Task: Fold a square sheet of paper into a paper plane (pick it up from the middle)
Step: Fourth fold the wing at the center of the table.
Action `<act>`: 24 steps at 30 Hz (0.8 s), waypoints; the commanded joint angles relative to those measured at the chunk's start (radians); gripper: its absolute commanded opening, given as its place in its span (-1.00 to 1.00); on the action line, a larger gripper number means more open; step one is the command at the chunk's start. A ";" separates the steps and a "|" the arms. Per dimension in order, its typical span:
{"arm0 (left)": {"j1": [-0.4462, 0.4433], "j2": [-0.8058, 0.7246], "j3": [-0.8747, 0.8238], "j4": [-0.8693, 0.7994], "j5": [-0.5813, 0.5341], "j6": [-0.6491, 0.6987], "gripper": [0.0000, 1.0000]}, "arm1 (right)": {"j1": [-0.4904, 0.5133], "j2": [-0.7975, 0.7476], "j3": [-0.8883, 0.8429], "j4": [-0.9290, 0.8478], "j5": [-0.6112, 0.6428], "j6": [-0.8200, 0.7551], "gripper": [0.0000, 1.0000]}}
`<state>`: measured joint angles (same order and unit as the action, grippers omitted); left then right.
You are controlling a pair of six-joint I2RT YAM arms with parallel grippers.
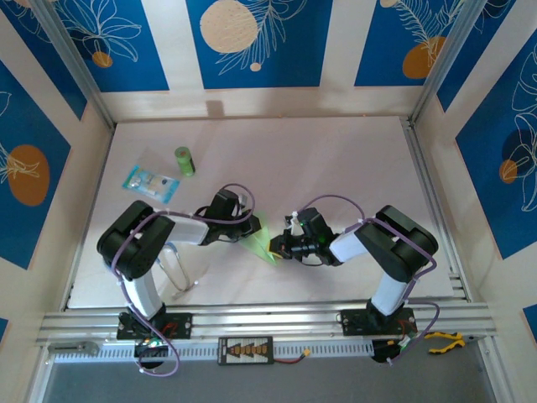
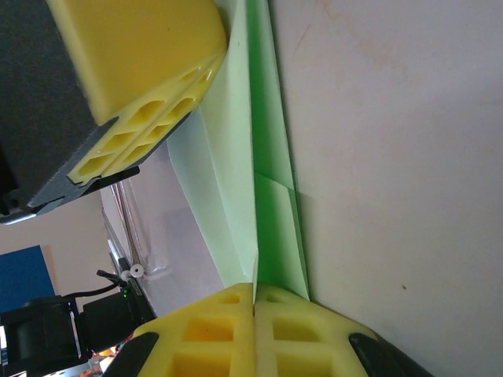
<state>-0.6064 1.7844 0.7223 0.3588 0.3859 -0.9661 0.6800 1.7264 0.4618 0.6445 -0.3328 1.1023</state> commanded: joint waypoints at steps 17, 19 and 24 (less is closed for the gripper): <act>-0.006 0.060 0.037 -0.156 -0.016 0.062 -0.94 | 0.021 -0.067 0.025 -0.274 -0.001 -0.063 -0.76; -0.007 0.061 0.037 -0.155 -0.016 0.061 -0.93 | 0.024 -0.067 0.024 -0.289 -0.013 -0.072 -0.73; -0.006 0.058 0.039 -0.159 -0.016 0.060 -0.94 | 0.034 -0.073 0.013 -0.312 -0.016 -0.081 -0.69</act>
<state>-0.6064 1.8023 0.7650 0.2974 0.3965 -0.9329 0.6968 1.6627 0.4919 0.4664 -0.3214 1.0451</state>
